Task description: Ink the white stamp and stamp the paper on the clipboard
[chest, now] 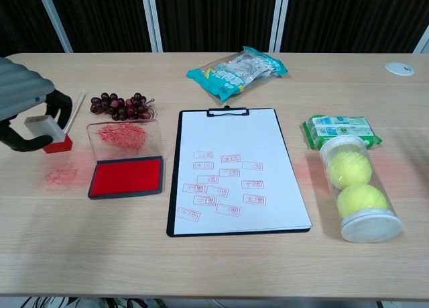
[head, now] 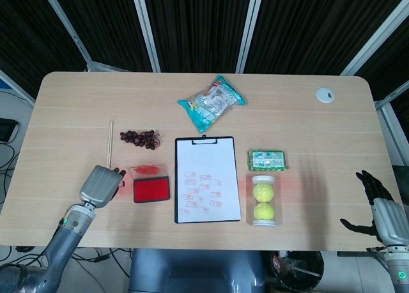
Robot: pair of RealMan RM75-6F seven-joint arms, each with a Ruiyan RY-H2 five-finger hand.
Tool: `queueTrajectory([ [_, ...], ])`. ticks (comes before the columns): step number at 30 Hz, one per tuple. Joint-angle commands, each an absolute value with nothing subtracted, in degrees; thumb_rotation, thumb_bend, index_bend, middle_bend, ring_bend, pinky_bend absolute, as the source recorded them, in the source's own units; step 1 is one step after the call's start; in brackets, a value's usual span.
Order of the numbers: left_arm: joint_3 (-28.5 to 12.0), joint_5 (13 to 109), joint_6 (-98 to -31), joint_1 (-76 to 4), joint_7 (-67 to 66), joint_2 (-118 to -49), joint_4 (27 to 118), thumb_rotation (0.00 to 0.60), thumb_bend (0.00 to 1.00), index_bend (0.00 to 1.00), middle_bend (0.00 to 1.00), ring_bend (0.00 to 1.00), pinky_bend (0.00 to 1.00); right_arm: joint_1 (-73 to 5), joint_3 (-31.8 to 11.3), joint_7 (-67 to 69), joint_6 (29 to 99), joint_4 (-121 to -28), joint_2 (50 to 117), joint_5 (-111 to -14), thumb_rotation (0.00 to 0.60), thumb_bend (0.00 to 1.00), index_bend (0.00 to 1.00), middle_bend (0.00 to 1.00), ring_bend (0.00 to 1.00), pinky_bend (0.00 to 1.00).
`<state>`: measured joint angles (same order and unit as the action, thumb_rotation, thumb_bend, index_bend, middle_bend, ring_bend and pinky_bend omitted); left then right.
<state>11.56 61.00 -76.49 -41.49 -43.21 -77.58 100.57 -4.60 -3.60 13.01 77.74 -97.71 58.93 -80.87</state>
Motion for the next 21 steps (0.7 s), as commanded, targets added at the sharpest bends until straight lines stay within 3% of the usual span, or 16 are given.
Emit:
queueTrajectory([
  [1,12.50,63.42,-73.24,-40.03,-38.77,-76.30,95.36,0.600,0.42,0.66,0.72,0.95,1.00,-4.54,-3.56,12.85,77.90,-97.70,58.95,-81.00,0.600,0.15,0.00,0.00,0.00,0.13],
  [10,11.31,64.97,-68.20,-38.22,-35.27,-78.04,87.10,0.600,0.42,0.64,0.70,0.95,1.00,-4.43,-3.47,12.25,78.23,-97.68,59.09,-81.25,0.600,0.15,0.00,0.00,0.00,0.13],
  [21,9.68,66.21,-64.59,-37.11,-36.74,-81.05,84.58,0.600,0.40,0.61,0.68,0.95,1.00,-4.35,-3.48,12.36,78.45,-97.50,59.10,-81.36,0.600,0.15,0.00,0.00,0.00,0.13],
])
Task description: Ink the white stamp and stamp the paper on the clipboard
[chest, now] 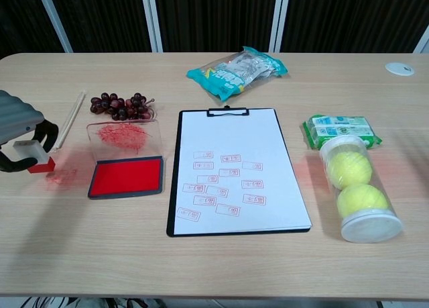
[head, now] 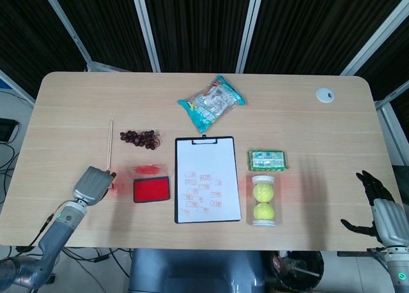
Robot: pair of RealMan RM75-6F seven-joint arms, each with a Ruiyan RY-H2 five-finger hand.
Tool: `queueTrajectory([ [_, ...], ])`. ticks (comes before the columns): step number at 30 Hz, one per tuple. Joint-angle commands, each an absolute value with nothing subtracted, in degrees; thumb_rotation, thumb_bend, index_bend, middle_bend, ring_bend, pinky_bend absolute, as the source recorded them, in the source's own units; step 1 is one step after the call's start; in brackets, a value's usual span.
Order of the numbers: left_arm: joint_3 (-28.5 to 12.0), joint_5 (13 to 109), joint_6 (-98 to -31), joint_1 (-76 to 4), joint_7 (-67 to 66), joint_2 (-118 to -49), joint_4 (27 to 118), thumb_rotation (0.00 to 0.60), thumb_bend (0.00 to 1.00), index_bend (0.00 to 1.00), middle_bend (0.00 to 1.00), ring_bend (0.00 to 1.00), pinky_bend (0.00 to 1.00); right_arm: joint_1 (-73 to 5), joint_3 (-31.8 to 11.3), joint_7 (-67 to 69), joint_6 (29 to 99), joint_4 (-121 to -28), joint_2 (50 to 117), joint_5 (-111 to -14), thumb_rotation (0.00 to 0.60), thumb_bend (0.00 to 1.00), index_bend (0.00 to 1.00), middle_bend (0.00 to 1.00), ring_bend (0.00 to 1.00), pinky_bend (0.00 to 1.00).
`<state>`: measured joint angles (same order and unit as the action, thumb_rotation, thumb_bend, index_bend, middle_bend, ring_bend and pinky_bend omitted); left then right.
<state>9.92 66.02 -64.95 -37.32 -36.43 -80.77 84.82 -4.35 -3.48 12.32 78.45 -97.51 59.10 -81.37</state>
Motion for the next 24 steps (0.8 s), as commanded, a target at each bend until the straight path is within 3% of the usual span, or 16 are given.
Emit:
queueTrajectory([
  [1,9.54,66.32,-64.39,-37.00,-36.93,-81.19,84.50,0.600,0.40,0.61,0.68,0.95,1.00,-4.35,-3.48,12.39,78.43,-97.48,59.10,-81.37,0.600,0.15,0.00,0.00,0.00,0.13],
  [24,6.04,64.89,-61.41,-35.47,-42.04,-84.10,83.37,0.600,0.39,0.56,0.62,0.95,1.00,-4.32,-3.45,12.44,78.54,-97.43,59.09,-81.55,0.600,0.15,0.00,0.00,0.00,0.13],
])
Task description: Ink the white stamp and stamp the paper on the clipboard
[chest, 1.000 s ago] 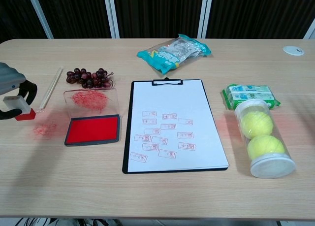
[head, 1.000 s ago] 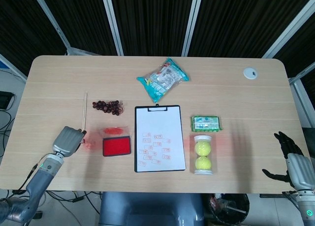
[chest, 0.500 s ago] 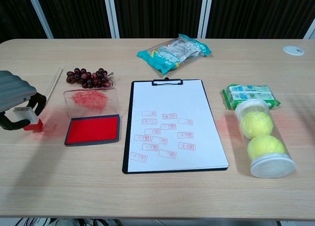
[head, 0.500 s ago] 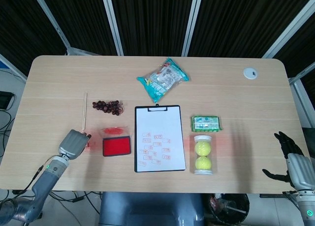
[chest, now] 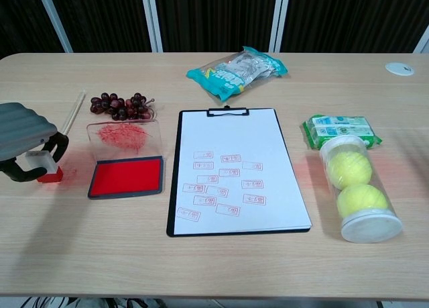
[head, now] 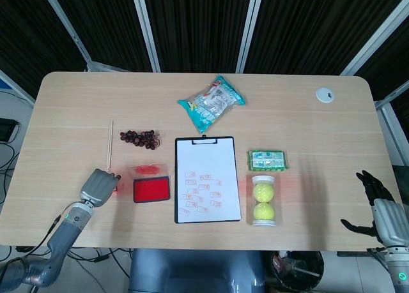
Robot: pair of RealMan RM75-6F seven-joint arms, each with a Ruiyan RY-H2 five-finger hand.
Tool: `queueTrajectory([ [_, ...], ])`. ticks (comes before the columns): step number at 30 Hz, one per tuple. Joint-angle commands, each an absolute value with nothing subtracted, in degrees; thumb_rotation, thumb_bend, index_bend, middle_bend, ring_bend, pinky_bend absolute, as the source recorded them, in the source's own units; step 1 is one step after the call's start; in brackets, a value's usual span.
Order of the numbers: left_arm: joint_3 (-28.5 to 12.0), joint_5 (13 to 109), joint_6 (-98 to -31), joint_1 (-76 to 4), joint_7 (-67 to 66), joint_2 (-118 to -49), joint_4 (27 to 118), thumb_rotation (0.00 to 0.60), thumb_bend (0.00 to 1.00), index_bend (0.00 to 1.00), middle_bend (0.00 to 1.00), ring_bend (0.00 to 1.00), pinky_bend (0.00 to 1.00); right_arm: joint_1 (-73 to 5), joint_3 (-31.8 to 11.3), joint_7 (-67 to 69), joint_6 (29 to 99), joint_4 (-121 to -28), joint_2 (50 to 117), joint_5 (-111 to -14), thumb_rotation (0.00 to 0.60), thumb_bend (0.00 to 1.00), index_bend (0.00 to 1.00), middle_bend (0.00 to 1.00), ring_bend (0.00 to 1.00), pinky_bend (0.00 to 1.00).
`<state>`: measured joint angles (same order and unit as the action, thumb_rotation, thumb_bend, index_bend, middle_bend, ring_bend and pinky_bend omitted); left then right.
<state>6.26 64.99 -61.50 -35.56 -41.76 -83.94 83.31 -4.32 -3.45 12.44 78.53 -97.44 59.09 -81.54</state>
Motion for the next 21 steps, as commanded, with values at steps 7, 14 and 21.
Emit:
queueTrajectory([
  [7,5.31,64.63,-61.06,-35.15,-43.16,-84.34,83.61,0.600,0.38,0.52,0.61,0.95,1.00,-4.31,-3.45,12.51,78.57,-97.40,59.08,-81.60,0.600,0.15,0.00,0.00,0.00,0.13],
  [14,4.83,64.28,-60.64,-34.82,-43.85,-84.43,83.56,0.600,0.37,0.50,0.59,0.95,1.00,-4.30,-3.43,12.46,78.59,-97.41,59.09,-81.63,0.600,0.15,0.00,0.00,0.00,0.13],
  [21,4.42,64.18,-60.37,-34.56,-44.15,-84.41,83.66,0.600,0.37,0.47,0.57,0.95,1.00,-4.30,-3.42,12.46,78.58,-97.45,59.07,-81.62,0.600,0.15,0.00,0.00,0.00,0.13],
])
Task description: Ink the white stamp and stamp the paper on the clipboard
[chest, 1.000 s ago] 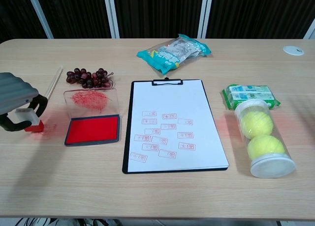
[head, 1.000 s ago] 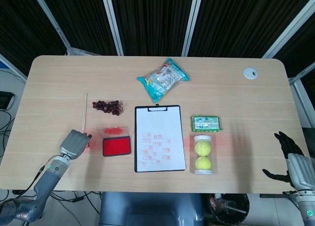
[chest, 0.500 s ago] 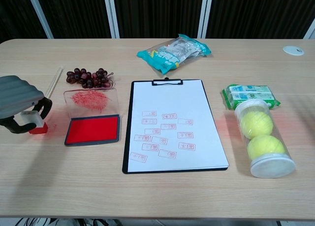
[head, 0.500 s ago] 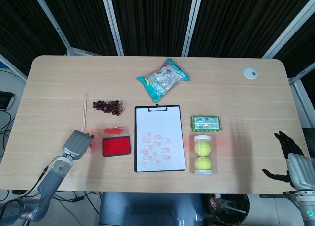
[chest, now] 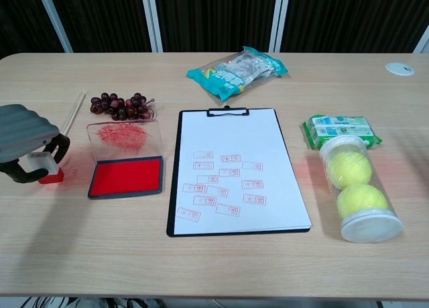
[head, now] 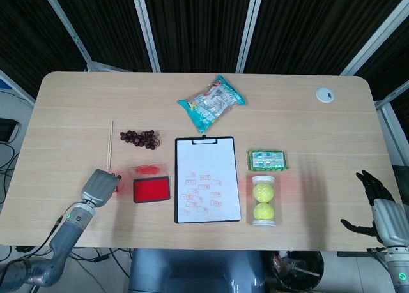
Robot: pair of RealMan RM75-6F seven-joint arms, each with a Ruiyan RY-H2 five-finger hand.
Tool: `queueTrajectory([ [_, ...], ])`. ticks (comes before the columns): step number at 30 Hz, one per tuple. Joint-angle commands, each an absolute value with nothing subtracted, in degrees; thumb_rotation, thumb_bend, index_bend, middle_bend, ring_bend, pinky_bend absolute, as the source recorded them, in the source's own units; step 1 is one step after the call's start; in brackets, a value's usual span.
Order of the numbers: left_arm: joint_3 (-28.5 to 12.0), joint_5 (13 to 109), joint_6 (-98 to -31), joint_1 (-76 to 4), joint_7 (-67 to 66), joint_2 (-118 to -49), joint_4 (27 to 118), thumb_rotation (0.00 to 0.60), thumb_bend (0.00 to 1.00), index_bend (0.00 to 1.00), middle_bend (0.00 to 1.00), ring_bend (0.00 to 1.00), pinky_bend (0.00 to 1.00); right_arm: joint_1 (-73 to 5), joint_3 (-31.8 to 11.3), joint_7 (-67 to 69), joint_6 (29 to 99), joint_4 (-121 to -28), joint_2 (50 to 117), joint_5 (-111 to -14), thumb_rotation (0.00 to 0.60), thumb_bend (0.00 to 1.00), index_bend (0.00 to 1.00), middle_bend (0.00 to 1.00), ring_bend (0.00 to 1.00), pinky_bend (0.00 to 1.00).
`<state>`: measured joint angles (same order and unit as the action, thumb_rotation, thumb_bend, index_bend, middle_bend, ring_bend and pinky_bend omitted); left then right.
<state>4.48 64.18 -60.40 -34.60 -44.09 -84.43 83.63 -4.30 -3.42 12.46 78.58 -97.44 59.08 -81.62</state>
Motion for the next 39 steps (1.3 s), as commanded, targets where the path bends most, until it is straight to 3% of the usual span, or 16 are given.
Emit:
queueTrajectory([
  [1,4.36,64.12,-60.32,-34.53,-44.25,-84.39,83.70,0.600,0.36,0.47,0.56,0.95,1.00,-4.29,-3.43,12.46,78.60,-97.45,59.07,-81.63,0.600,0.15,0.00,0.00,0.00,0.13],
  [18,3.75,63.16,-59.59,-34.06,-45.41,-84.19,84.13,0.600,0.36,0.38,0.46,0.94,1.00,-4.26,-3.41,12.47,78.74,-97.42,59.08,-81.78,0.600,0.15,0.00,0.00,0.00,0.13],
  [23,3.61,63.22,-59.57,-33.90,-45.42,-84.02,84.34,0.600,0.34,0.31,0.41,0.94,1.00,-4.26,-3.40,12.49,78.72,-97.42,59.08,-81.76,0.600,0.15,0.00,0.00,0.00,0.13],
  [31,3.38,63.17,-60.35,-33.45,-45.48,-82.51,86.15,0.600,0.09,0.16,0.34,0.93,1.00,-4.25,-3.42,12.50,78.76,-97.40,59.06,-81.76,0.600,0.15,0.00,0.00,0.00,0.13],
  [33,3.41,63.82,-61.26,-33.03,-44.95,-81.44,87.47,0.600,0.07,0.14,0.32,0.90,0.99,-4.23,-3.40,12.50,78.79,-97.37,59.06,-81.81,0.600,0.15,0.00,0.00,0.00,0.13],
  [36,3.53,66.10,-64.21,-31.62,-42.82,-78.82,90.99,0.600,0.07,0.09,0.23,0.70,0.83,-4.25,-3.40,12.43,78.83,-97.30,59.10,-81.87,0.600,0.15,0.00,0.00,0.00,0.13],
  [39,4.26,69.90,-68.34,-29.18,-38.72,-76.13,94.68,0.600,0.07,0.02,0.09,0.30,0.43,-4.26,-3.39,12.25,78.87,-97.22,59.17,-81.91,0.600,0.15,0.00,0.00,0.00,0.13],
])
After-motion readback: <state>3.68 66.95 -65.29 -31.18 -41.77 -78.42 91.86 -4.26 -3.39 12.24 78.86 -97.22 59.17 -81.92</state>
